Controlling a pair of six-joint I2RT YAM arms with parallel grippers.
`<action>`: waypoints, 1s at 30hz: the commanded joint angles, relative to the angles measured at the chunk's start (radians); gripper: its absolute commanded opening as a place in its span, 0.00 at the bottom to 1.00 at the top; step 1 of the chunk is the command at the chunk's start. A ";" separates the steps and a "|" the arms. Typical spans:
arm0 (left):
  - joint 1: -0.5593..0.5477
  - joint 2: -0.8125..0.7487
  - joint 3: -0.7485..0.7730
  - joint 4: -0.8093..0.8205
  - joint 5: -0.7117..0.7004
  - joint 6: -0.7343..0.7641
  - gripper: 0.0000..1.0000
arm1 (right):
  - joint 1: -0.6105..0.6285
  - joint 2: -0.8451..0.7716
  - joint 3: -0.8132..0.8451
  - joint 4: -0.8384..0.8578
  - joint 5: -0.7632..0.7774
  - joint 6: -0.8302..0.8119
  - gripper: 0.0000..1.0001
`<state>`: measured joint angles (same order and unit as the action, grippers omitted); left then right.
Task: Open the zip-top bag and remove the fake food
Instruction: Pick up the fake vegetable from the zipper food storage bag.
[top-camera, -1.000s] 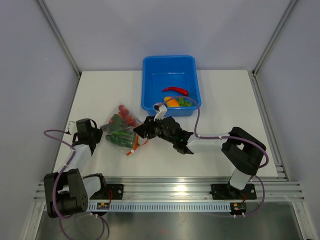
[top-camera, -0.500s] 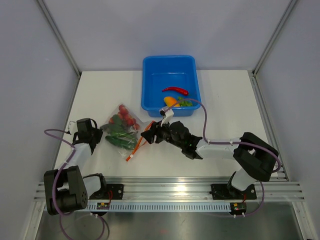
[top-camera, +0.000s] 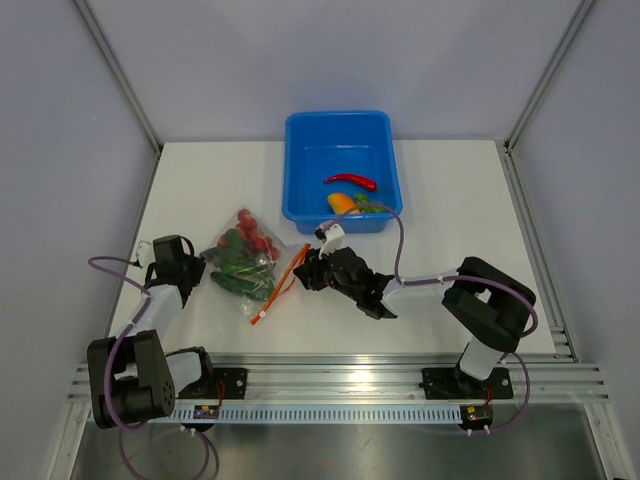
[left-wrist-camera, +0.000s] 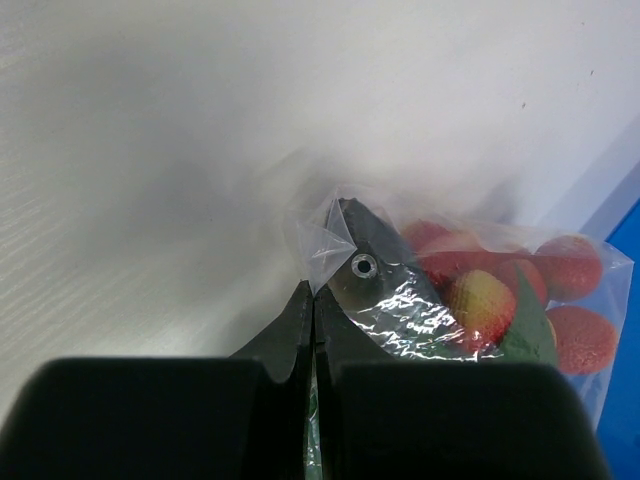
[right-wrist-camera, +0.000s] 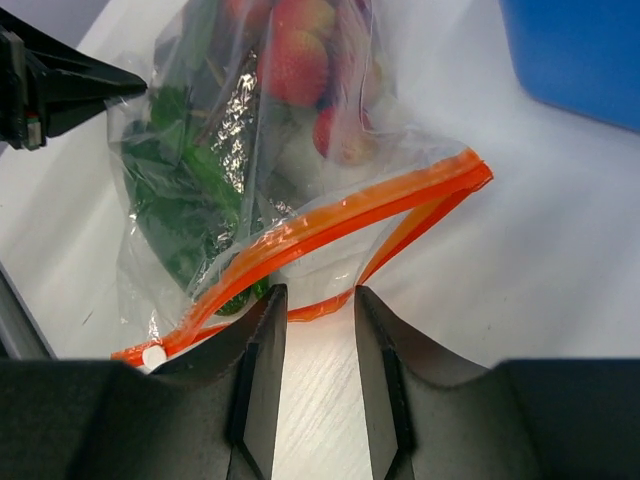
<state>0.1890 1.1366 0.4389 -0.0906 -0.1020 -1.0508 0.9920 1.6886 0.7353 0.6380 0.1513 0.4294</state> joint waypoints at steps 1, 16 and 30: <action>0.003 0.008 0.041 0.014 -0.015 0.014 0.00 | -0.001 0.048 0.093 -0.030 -0.031 -0.021 0.41; 0.003 0.032 0.049 0.023 0.008 0.025 0.00 | 0.037 0.256 0.358 -0.239 -0.084 -0.146 0.51; -0.006 0.066 0.067 0.020 0.018 0.037 0.00 | 0.074 0.301 0.398 -0.261 -0.147 -0.187 0.57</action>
<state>0.1871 1.2064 0.4725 -0.0956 -0.0910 -1.0309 1.0435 1.9915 1.1061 0.3531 0.0322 0.2771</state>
